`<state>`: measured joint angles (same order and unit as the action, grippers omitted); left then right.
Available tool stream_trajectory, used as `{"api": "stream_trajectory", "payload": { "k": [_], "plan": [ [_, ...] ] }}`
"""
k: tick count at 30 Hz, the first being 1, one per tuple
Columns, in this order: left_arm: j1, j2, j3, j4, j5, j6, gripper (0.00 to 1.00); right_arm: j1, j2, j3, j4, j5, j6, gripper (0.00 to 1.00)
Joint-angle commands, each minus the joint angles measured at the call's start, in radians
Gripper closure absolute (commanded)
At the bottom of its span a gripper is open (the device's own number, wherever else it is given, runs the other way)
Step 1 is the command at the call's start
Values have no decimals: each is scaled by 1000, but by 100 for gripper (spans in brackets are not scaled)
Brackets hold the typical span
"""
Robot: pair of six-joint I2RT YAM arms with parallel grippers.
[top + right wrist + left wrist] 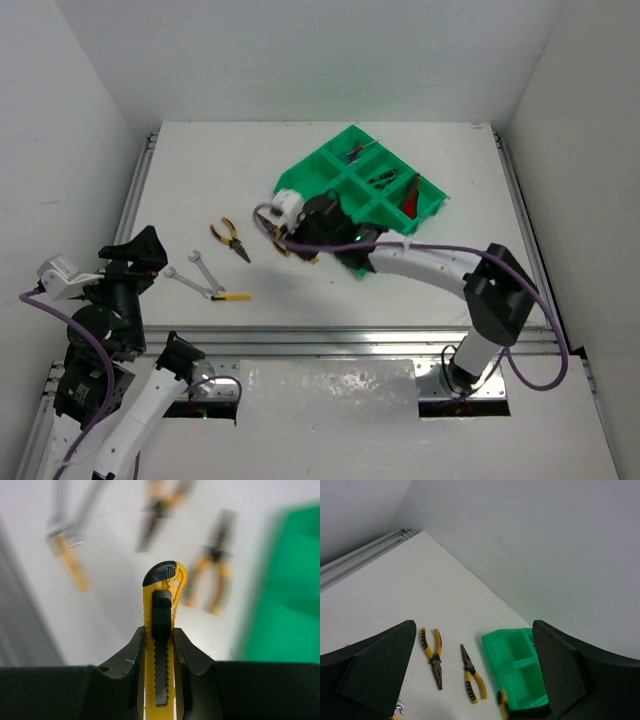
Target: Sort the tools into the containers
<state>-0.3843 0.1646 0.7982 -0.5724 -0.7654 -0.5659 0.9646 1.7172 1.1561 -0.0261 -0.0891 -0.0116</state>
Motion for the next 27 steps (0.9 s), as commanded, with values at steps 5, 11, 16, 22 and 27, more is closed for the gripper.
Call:
{"api": "stream_trajectory", "payload": {
  "k": [5, 11, 16, 22, 27],
  "plan": [
    [10, 64, 12, 14, 23, -3, 0, -297, -79, 17, -144, 426, 366, 88],
    [10, 92, 15, 8, 32, 1, 0, -417, -8, 37, -204, 497, 446, 88],
    [10, 108, 13, 13, 43, 6, 0, -452, -62, -82, -164, 562, 527, 86],
    [10, 128, 18, 13, 54, 11, 0, -455, -97, -144, -124, 571, 627, 80],
    [10, 128, 15, 13, 58, 12, 0, -452, -106, -142, -92, 545, 630, 52]
  ]
}}
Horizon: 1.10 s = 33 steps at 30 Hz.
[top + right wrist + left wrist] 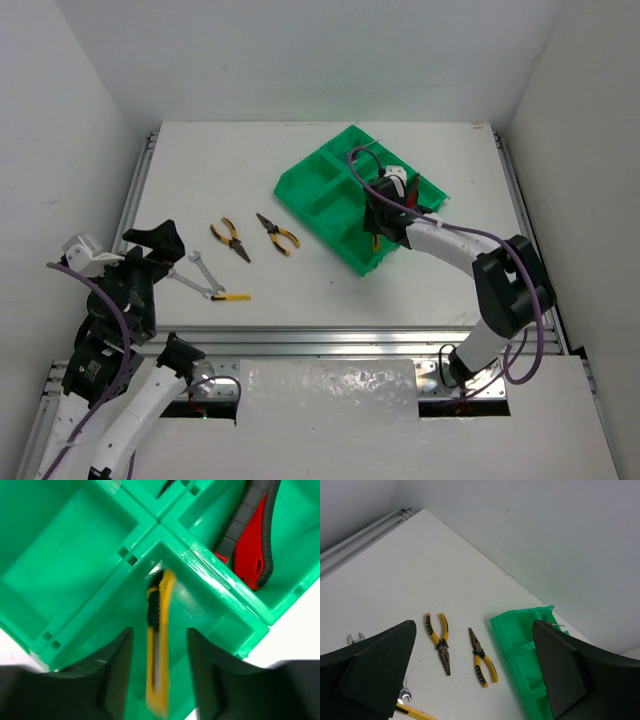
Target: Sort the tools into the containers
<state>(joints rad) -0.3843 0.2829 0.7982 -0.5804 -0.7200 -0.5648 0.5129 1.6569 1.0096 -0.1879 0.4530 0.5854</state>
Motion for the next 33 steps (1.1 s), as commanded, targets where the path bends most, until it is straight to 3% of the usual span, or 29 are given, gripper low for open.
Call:
{"api": "stream_trajectory", "payload": {
  "k": [1, 4, 7, 9, 11, 13, 17, 27, 33],
  "plan": [
    [10, 10, 15, 22, 13, 13, 0, -1, -55, 6, 76, -17, 22, 42],
    [10, 19, 15, 24, 17, 13, 0, 2, -65, 26, 77, -48, -5, 36],
    [10, 41, 19, 13, 10, 6, 0, 22, -75, 38, 115, -91, -54, 36],
    [12, 61, 25, -1, -10, -7, 0, 65, -92, -12, 268, -288, -173, 41],
    [16, 74, 36, -22, -31, -29, 0, 140, -30, 30, 288, -472, -255, 42],
    [28, 76, 38, -33, -41, -41, 0, 250, 44, 137, 243, -557, -424, 44],
    [35, 44, 32, -27, -44, -41, 0, 409, 271, 302, 147, -631, -645, 45],
    [36, -24, 25, -26, -68, -47, 0, 570, 553, 647, -2, -709, -768, 41],
    [36, -7, 29, -29, -61, -44, 0, 611, 650, 716, -44, -680, -808, 43]
  ]
}}
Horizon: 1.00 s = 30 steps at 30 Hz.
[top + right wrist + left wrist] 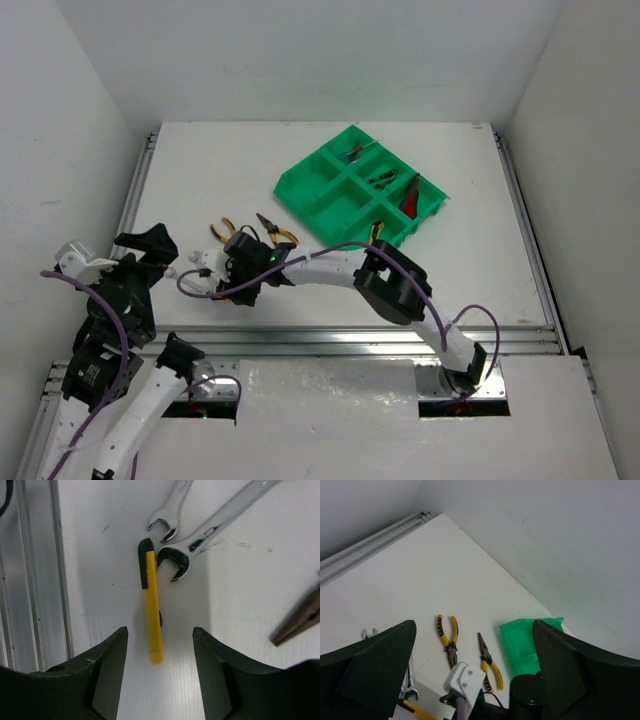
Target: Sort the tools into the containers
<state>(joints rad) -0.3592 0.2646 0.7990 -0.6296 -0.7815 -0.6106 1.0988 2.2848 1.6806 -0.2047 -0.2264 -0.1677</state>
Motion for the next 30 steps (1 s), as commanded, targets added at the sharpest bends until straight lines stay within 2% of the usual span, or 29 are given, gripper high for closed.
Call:
{"api": "stream_trajectory", "payload": {
  "k": [1, 4, 7, 9, 10, 11, 12, 13, 16, 20, 21, 23, 26, 30],
  "plan": [
    [11, 13, 28, 22, 2, 2, 0, 29, 44, 60, -32, 12, -59, 45],
    [11, 12, 28, 22, 4, 3, 0, 33, 62, 67, -44, 16, -62, 59],
    [11, 5, 28, 22, 4, 6, 0, 42, 55, 27, -29, 22, -67, 67],
    [11, 4, 26, 27, 5, 8, 0, 53, 42, -7, -12, 38, -76, 79],
    [11, 4, 26, 25, 5, 8, 0, 53, 41, -16, -12, 41, -81, 81],
    [11, 4, 26, 27, 7, 8, 0, 58, 38, -24, -3, 57, -81, 92],
    [9, 4, 26, 27, 7, 9, 0, 61, 35, -45, 2, 61, -84, 97],
    [11, 5, 25, 25, 7, 8, 0, 62, 27, -58, 5, 64, -85, 100],
    [11, 8, 25, 27, 8, 9, 0, 64, -34, -134, 68, 70, -66, 100],
    [11, 15, 25, 28, 11, 11, 0, 62, -183, -264, 152, 82, -32, 100],
    [11, 19, 25, 28, 14, 12, 0, 53, -261, -329, 172, 113, -18, 100],
    [11, 30, 22, 37, 22, 21, 0, 21, -333, -372, 194, 150, 65, 100],
    [11, 88, 26, 31, 47, 23, 0, -89, -465, -447, 183, 225, 264, 100],
    [11, 240, 52, -7, 59, 2, 0, -333, -590, -544, 90, 407, 566, 100]
  ]
}}
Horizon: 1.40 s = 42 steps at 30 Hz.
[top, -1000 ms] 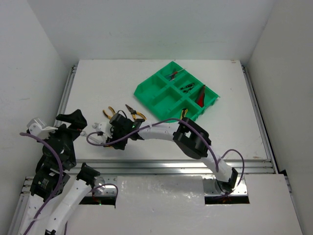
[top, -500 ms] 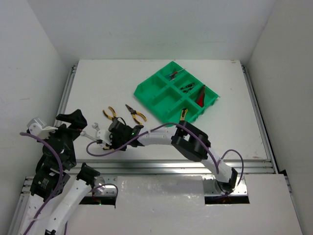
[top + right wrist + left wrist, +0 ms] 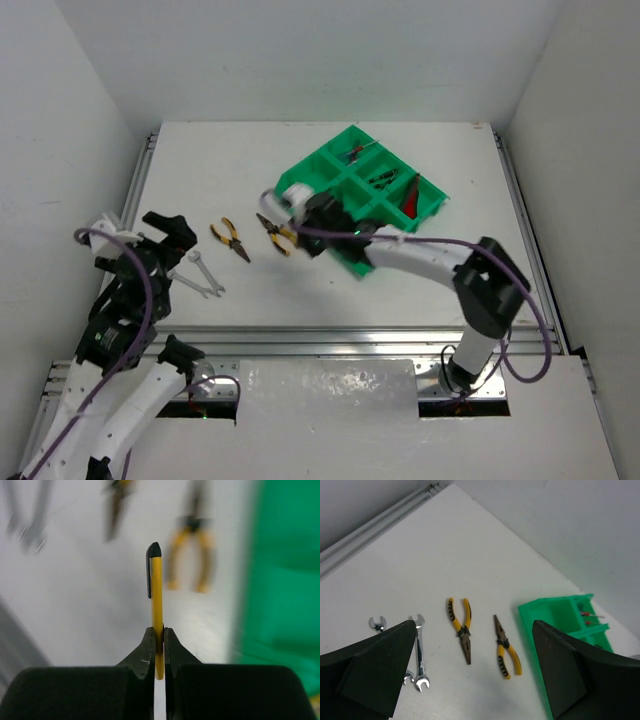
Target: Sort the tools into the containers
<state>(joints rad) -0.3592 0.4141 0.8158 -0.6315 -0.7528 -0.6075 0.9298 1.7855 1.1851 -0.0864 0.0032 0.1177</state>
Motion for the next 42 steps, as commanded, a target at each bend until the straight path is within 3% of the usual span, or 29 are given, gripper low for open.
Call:
{"api": "stream_trajectory", "payload": {
  "k": [1, 2, 5, 10, 16, 19, 20, 24, 28, 33, 37, 42],
  "plan": [
    [12, 116, 45, -22, 30, -12, 0, -210, -141, -82, -9, 163, 390, 100],
    [14, 162, 49, -26, 42, -14, 0, -295, -168, -157, 16, 147, 439, 100],
    [19, 218, 52, -16, 90, 8, 0, -383, -242, -241, 51, 227, 592, 100],
    [23, 235, 43, -4, 107, 28, 0, -410, -278, -265, 11, 411, 746, 100],
    [23, 259, 46, -26, 75, 11, 0, -413, -267, -275, -36, 484, 836, 100],
    [23, 325, 72, -97, 18, -41, 0, -414, -262, -259, -35, 475, 817, 46],
    [25, 345, 85, -126, 12, -69, 0, -414, -259, -248, -51, 468, 801, 37],
    [48, 443, 89, -160, 55, -152, 0, -411, -279, -217, -43, 428, 745, 34],
    [193, 554, 43, -129, 161, -256, 0, -407, -328, -226, 48, 260, 616, 33],
    [269, 768, 52, -160, 196, -428, 1, -368, -313, -134, -53, 120, 495, 33],
    [312, 906, 43, -111, 247, -463, 8, -367, -345, -182, -29, 35, 471, 33],
    [357, 945, -20, -106, 250, -526, 22, -368, -351, -217, -26, 1, 441, 30]
  ]
}}
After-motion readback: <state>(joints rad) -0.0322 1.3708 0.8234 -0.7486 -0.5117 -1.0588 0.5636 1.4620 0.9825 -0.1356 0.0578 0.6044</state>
